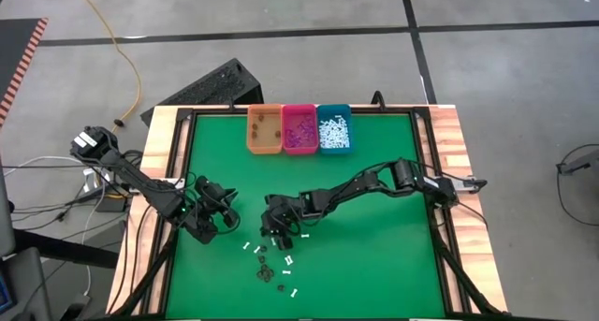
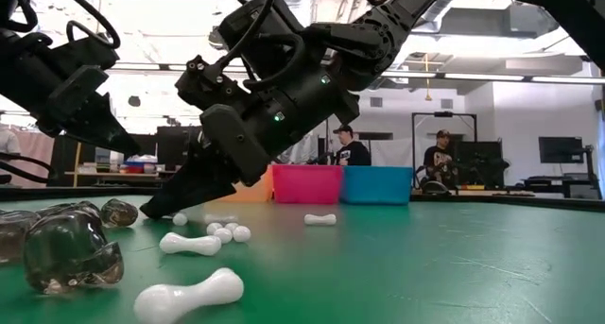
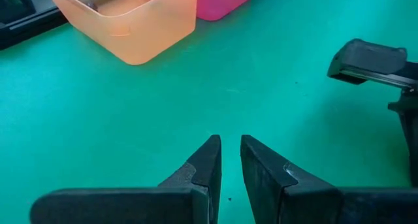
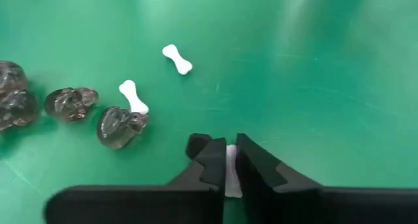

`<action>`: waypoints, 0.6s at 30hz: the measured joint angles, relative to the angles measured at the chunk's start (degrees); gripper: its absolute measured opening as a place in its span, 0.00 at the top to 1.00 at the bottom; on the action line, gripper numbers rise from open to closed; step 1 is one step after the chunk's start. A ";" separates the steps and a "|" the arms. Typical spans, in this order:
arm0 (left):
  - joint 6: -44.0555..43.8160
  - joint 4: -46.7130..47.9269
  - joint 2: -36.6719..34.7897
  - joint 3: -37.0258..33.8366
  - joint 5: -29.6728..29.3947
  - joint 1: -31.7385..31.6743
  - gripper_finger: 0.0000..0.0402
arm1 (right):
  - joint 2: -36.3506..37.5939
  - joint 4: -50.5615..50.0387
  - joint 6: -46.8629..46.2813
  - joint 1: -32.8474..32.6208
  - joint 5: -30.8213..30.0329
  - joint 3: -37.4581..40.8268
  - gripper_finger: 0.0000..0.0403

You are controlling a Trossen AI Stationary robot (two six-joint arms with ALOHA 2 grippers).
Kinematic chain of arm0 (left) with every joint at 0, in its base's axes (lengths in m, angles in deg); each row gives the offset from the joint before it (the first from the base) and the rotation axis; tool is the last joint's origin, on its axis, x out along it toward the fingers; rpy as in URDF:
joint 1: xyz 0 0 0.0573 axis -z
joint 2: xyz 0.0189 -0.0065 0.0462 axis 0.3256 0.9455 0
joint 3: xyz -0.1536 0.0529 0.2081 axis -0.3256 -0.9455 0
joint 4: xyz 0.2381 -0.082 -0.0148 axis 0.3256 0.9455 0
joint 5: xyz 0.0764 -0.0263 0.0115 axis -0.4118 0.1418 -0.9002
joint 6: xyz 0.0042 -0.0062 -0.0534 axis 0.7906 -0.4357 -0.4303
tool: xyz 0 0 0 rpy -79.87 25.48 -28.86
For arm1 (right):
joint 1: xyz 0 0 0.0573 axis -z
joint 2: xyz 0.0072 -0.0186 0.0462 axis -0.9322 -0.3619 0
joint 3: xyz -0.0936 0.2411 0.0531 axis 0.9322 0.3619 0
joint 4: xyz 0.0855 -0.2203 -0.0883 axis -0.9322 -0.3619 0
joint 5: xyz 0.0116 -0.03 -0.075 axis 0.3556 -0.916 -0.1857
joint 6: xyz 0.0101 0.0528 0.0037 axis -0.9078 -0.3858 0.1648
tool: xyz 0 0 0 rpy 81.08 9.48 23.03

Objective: Sort Halloween decoration
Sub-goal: Put the white bone toy into the blue bin

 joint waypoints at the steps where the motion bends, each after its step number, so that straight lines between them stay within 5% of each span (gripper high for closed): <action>1: 0.00 0.01 0.00 -0.01 0.00 0.00 0.87 | 0.00 -0.06 0.01 0.00 0.00 0.00 0.87; 6: -0.29 1.05 0.00 -0.01 0.04 0.00 0.87 | 0.58 -0.07 0.02 -0.13 0.68 0.08 0.95; 18: -0.85 2.04 0.00 -0.01 0.09 0.00 0.87 | 9.53 -7.04 2.42 3.51 0.88 0.28 0.95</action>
